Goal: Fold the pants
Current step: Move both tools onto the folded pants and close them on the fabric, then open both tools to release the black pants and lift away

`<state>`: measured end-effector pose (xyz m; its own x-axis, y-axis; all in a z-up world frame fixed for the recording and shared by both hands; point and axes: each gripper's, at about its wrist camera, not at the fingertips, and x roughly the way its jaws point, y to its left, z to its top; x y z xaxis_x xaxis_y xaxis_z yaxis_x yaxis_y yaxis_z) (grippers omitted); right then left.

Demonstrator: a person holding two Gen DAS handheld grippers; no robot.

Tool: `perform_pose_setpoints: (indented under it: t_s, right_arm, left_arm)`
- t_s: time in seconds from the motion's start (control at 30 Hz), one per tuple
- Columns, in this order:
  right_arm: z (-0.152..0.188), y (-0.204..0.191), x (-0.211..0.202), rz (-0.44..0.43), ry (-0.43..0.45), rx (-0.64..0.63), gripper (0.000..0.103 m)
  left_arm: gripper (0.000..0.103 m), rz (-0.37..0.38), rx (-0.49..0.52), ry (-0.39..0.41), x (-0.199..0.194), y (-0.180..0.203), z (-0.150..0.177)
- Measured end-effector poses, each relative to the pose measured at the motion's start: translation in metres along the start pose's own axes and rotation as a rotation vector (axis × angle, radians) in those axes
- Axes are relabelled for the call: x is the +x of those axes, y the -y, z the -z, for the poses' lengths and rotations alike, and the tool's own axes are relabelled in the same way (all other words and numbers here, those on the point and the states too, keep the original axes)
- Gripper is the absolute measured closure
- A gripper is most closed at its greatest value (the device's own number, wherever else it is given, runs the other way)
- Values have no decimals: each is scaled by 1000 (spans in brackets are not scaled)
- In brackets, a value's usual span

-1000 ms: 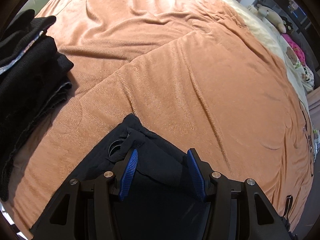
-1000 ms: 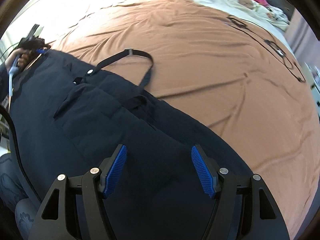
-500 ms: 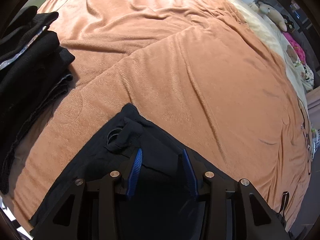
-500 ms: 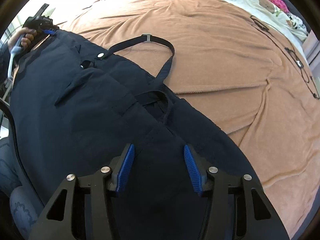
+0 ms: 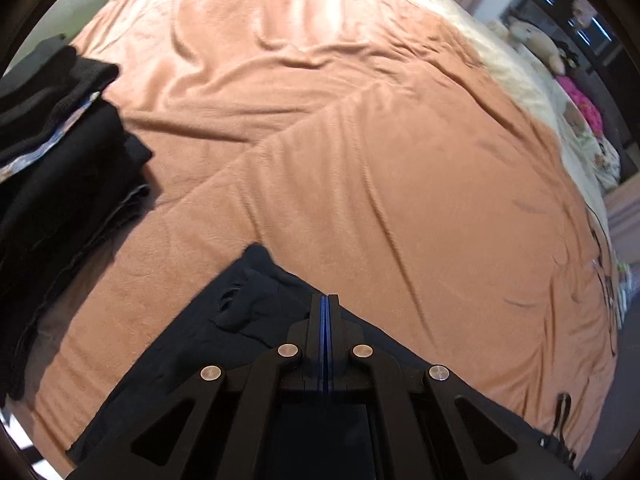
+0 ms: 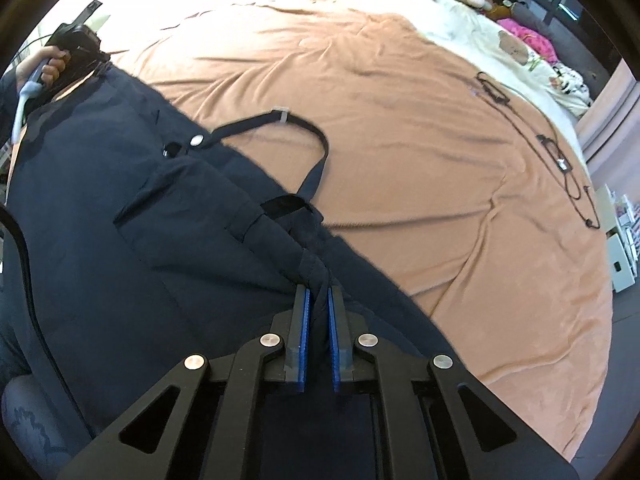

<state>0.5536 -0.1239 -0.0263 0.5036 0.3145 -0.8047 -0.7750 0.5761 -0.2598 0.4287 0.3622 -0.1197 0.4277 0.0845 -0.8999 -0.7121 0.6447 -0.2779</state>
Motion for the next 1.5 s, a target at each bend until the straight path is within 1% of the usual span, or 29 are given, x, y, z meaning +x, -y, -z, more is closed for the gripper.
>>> perform_pose_setpoints:
  t_s: [0.1, 0.17, 0.23, 0.27, 0.3, 0.33, 0.4, 0.47, 0.5, 0.53, 0.6, 0.67, 0.77, 0.87, 0.9, 0.93, 0.97, 1.0, 1.03, 1.07, 1.13, 1.3, 1.47, 1.5]
  right_arm:
    - [-4, 0, 4, 35, 4, 11, 98]
    - [-6, 2, 11, 57, -4, 27, 98]
    - [-8, 4, 21, 60, -24, 59, 97]
    - [-8, 4, 27, 53, -43, 76, 97]
    - [-8, 4, 33, 43, -68, 89, 96]
    - [-9, 7, 36, 44, -75, 92, 95]
    - [-11, 5, 35, 45, -52, 95, 92]
    - [-12, 5, 28, 39, -38, 102, 85]
    - [-13, 5, 23, 22, -28, 103, 80]
    - [-13, 5, 19, 5, -13, 98, 78]
    - [-16, 1, 11, -26, 15, 81, 78]
    - [-22, -7, 9, -60, 19, 50, 78]
    - [-31, -19, 14, -100, 17, -6, 78]
    - [-45, -29, 27, -135, 12, -35, 78]
    - [-50, -30, 32, -150, 11, -42, 78]
    - [-54, -32, 37, -165, 9, -49, 78]
    - [-58, -35, 42, -180, 5, -58, 78]
    - [-62, -37, 48, -195, -1, -71, 78]
    - [-68, -38, 55, -206, -11, -84, 77]
    - [-72, -42, 61, -219, -23, -98, 75]
    - [-78, -46, 70, -220, -38, -125, 63]
    - [-91, -57, 89, -218, -76, -173, 62]
    - [-99, -60, 109, -244, -134, -189, 63]
    - [-101, -60, 107, -245, -136, -195, 65]
  left_arm:
    - [102, 15, 58, -8, -2, 14, 4]
    - [88, 22, 117, -19, -3, 26, 9]
    - [55, 40, 176, -37, -2, 39, 16]
    - [50, 42, 209, -44, -2, 46, 21]
    - [47, 38, 241, -48, -1, 53, 26]
    - [47, 39, 255, -56, -1, 56, 29]
    - [47, 50, 249, -87, 3, 61, 35]
    - [47, 61, 218, -121, 10, 62, 37]
    - [47, 60, 206, -130, 12, 63, 38]
    - [47, 55, 199, -134, 15, 64, 38]
    - [47, 37, 195, -135, 20, 66, 38]
    - [47, 24, 178, -144, 25, 66, 40]
    - [47, -2, 147, -160, 34, 62, 43]
    - [47, -7, 112, -171, 43, 56, 44]
    - [49, -13, 107, -168, 44, 56, 44]
    - [59, -28, 107, -163, 44, 57, 43]
    - [68, -58, 111, -156, 44, 58, 43]
    - [84, -81, 115, -150, 44, 58, 43]
    - [98, -77, 108, -147, 43, 56, 41]
    - [101, -67, 101, -147, 44, 56, 40]
    - [102, -57, 100, -142, 43, 55, 38]
    - [102, -51, 112, -112, 37, 54, 36]
    - [103, -41, 107, -105, 33, 50, 37]
    - [103, -40, 108, -102, 33, 52, 36]
